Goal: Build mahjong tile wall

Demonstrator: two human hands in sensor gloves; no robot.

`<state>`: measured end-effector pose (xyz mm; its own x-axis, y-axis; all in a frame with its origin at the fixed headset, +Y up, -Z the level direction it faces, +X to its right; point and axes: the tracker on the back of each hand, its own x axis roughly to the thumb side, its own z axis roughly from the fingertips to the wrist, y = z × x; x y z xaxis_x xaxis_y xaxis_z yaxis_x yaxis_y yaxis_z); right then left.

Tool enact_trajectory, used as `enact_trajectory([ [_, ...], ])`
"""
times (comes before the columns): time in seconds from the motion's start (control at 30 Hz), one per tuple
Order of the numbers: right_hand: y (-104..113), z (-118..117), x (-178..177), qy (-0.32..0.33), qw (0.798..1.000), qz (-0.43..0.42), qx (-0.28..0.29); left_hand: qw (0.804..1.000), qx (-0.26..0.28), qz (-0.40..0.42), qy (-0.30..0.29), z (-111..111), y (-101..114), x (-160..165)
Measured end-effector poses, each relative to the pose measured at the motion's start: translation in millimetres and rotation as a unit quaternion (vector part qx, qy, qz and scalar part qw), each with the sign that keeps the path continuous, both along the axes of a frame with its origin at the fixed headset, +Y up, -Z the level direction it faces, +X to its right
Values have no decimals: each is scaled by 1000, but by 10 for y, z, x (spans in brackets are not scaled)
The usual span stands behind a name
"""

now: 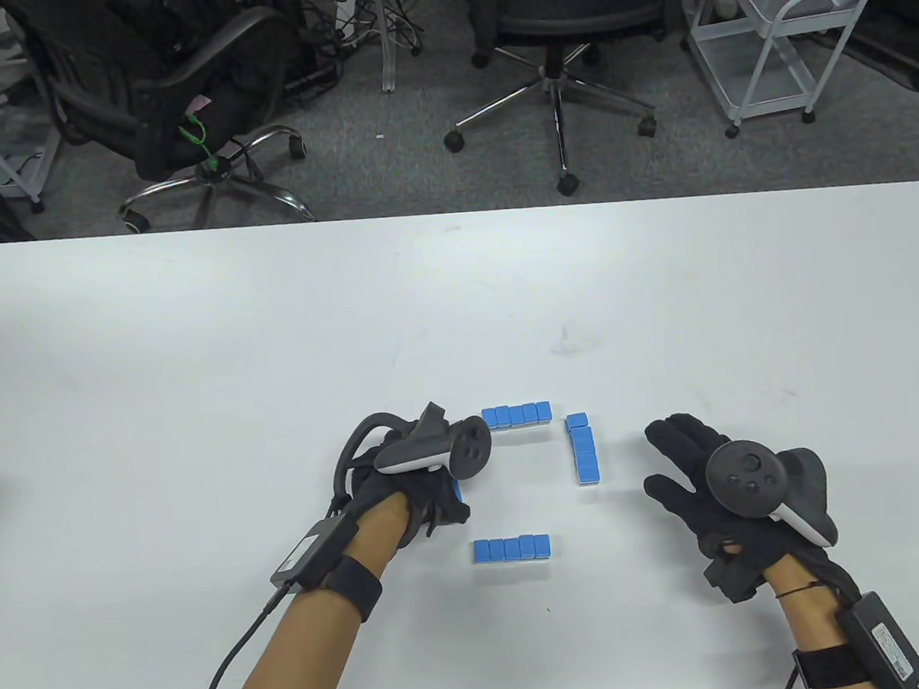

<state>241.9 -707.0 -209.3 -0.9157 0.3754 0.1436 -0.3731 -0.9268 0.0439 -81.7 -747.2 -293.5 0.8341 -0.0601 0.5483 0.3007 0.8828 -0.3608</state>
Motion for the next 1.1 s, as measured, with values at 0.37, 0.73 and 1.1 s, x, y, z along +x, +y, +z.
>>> enact_trajectory([
  [0.37, 6, 1, 1, -2, 1000, 2, -3, 1000, -6, 7, 6, -7, 2, -23],
  [0.73, 9, -5, 14, -5, 1000, 2, -7, 999, -21, 22, 9, -21, 1, -75],
  [1.1, 31, 5, -5, -6, 1000, 10, 6, 987, -11, 133, 87, 49, 301, -475],
])
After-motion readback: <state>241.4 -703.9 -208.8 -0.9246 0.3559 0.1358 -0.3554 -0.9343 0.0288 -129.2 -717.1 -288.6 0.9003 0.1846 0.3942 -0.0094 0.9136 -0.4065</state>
